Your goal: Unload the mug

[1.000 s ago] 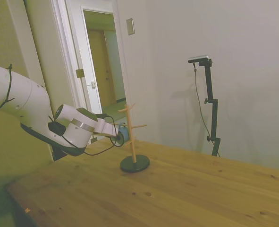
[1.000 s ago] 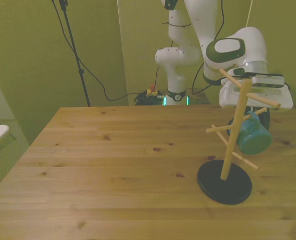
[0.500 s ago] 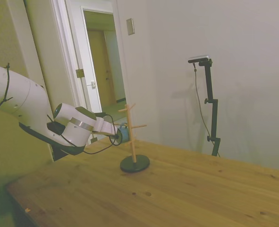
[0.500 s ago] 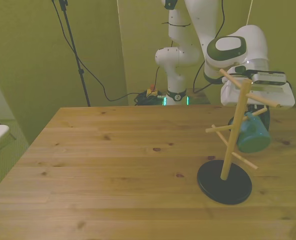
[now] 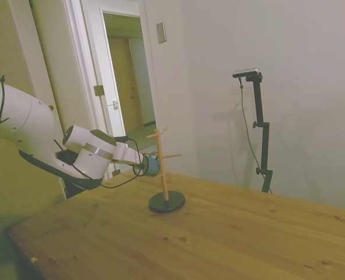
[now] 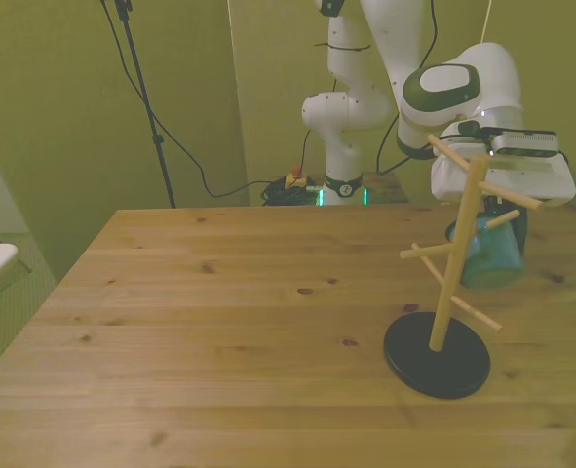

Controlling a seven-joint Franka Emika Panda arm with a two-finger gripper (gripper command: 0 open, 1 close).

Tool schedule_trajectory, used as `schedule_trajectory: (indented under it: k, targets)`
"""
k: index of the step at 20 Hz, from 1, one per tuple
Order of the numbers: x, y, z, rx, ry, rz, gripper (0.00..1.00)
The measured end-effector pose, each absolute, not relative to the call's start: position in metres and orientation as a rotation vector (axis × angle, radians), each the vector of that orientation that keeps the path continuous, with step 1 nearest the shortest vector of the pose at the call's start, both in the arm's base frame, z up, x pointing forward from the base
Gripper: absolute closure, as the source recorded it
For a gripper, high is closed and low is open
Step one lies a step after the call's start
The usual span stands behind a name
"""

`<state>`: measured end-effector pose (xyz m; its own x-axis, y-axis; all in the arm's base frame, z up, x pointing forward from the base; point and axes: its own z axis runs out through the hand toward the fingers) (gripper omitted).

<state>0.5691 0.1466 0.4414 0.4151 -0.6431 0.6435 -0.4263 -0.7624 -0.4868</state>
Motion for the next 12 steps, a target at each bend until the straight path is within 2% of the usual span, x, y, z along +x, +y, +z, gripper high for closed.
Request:
schedule_trajectory:
  k: [12]
  targets:
    - [0.56, 0.152, 0.46, -2.396, 0.924, -1.291, 1.0]
